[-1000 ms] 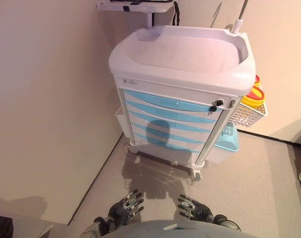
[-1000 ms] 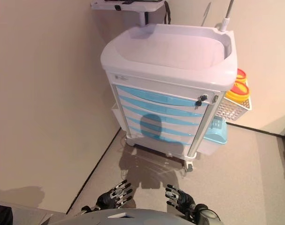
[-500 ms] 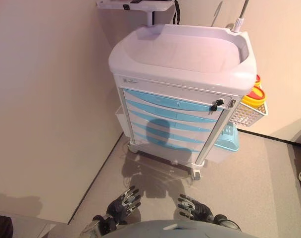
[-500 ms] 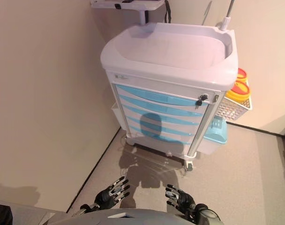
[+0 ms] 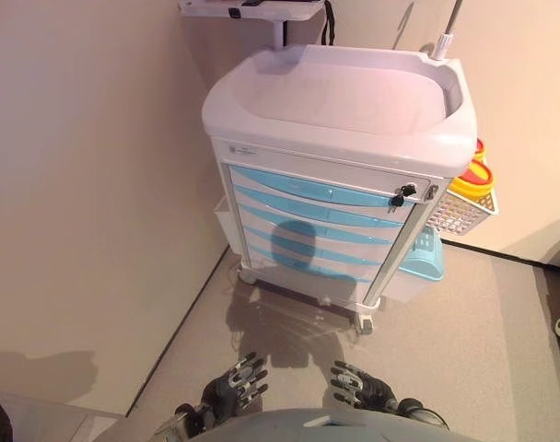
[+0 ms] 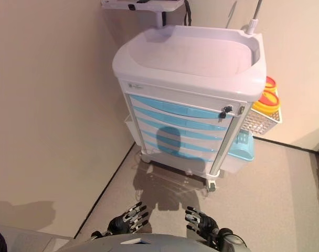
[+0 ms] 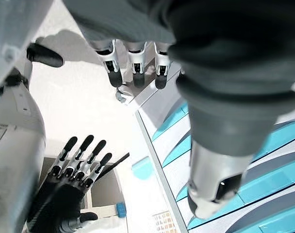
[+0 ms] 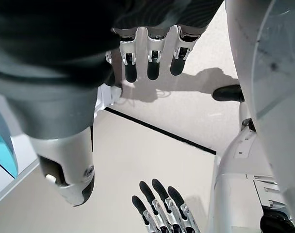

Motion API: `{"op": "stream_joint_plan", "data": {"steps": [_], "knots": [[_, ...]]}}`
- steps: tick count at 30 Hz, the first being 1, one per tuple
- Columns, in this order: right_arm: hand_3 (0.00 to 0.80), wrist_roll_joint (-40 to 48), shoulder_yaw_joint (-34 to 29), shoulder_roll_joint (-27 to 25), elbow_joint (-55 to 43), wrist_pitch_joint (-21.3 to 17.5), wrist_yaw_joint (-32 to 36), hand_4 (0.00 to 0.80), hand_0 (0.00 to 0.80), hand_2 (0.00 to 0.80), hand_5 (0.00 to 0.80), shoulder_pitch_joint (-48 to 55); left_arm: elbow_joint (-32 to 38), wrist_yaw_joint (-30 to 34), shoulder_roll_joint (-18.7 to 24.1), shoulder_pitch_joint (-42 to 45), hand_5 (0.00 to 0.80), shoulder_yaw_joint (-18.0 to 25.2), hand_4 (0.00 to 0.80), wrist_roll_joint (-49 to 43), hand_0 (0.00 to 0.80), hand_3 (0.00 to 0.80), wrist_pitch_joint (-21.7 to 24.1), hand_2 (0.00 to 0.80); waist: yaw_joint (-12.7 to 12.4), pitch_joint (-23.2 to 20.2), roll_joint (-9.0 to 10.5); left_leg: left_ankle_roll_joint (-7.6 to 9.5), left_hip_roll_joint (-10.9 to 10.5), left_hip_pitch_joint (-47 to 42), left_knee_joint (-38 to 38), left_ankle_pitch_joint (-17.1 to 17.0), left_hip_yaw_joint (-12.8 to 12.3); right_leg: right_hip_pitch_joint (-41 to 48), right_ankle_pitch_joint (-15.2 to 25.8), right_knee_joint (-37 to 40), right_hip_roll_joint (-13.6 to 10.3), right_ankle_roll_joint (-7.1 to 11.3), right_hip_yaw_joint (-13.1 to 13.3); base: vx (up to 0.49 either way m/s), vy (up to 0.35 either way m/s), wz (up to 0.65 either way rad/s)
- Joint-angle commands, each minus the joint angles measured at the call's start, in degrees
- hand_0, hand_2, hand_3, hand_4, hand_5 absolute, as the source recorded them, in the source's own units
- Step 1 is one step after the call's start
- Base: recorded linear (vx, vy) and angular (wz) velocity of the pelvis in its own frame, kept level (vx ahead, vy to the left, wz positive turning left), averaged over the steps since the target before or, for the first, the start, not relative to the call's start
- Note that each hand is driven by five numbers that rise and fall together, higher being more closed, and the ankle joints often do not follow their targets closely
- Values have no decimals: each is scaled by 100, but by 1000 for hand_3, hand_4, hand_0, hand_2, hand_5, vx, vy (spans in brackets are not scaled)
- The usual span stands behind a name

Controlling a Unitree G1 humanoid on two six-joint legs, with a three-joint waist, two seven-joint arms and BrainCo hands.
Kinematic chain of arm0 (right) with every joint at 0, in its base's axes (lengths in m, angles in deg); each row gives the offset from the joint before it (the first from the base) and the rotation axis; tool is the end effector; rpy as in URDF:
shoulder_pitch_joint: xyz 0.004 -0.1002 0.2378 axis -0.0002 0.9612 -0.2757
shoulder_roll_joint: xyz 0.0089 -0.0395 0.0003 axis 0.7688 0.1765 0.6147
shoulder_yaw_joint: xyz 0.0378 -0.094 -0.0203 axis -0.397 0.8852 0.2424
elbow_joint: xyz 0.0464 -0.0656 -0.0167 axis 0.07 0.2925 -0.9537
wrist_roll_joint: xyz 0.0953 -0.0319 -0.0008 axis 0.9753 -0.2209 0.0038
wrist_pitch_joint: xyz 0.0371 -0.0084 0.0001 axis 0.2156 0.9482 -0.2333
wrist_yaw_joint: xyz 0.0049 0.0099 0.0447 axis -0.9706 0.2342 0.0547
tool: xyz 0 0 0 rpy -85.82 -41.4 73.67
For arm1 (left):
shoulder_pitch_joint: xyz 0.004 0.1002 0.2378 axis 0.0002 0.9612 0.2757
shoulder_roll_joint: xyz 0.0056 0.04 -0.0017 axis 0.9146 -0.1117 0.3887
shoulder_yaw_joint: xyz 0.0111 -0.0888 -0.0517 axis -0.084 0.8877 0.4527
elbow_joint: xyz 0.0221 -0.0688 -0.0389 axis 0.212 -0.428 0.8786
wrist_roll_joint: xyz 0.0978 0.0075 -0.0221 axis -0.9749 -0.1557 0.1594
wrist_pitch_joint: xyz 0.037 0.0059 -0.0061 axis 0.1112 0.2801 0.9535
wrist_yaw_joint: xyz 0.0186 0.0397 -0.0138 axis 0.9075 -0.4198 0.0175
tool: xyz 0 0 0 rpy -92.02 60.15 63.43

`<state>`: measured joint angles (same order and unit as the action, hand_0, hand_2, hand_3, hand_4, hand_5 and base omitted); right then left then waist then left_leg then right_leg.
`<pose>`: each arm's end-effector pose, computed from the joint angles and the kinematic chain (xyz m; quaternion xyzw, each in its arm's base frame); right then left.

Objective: Open the drawer and pick up the medicine

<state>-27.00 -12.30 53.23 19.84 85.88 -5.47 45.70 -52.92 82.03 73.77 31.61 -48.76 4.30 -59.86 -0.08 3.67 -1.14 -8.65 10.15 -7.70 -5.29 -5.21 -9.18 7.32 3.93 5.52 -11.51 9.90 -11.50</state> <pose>0.0753 -0.2052 -0.1097 0.1988 0.4749 0.1391 0.8459 0.0663 0.1930 -0.1129 -0.3864 0.4245 -0.1300 0.8085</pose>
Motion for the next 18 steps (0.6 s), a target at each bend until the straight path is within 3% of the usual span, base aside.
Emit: {"op": "stream_joint_plan", "data": {"steps": [1, 9, 18], "knots": [[0, 56, -125, 251, 106, -158, 171, 0, 0, 0, 0, -371, -335, 202, -115, -419, 0, 83, 0, 361, 0, 0, -146, 0, -141, 301, 215, 512, -447, -37, 348, 565, -246, -243, 236, -142, -65, -123, -360, 54, 6, 0], [0, 125, -184, 199, -31, -126, 48, 0, 0, 0, 0, -310, -277, -31, -172, -424, 0, 230, 0, 1166, 0, 0, -326, 0, -76, 541, 200, 544, -362, 258, 595, 595, -173, -575, 67, -551, -120, -162, -160, 47, 9, 0], [0, 496, -87, 137, -306, -441, -321, 0, 0, 0, 0, -692, -100, 34, -326, -1295, 0, 105, 0, 2726, 0, 0, -295, 0, 186, 1489, 297, 536, -208, 1670, 1667, 680, 84, -2219, -137, -1822, -50, -276, 301, -119, -3, -3]]}}
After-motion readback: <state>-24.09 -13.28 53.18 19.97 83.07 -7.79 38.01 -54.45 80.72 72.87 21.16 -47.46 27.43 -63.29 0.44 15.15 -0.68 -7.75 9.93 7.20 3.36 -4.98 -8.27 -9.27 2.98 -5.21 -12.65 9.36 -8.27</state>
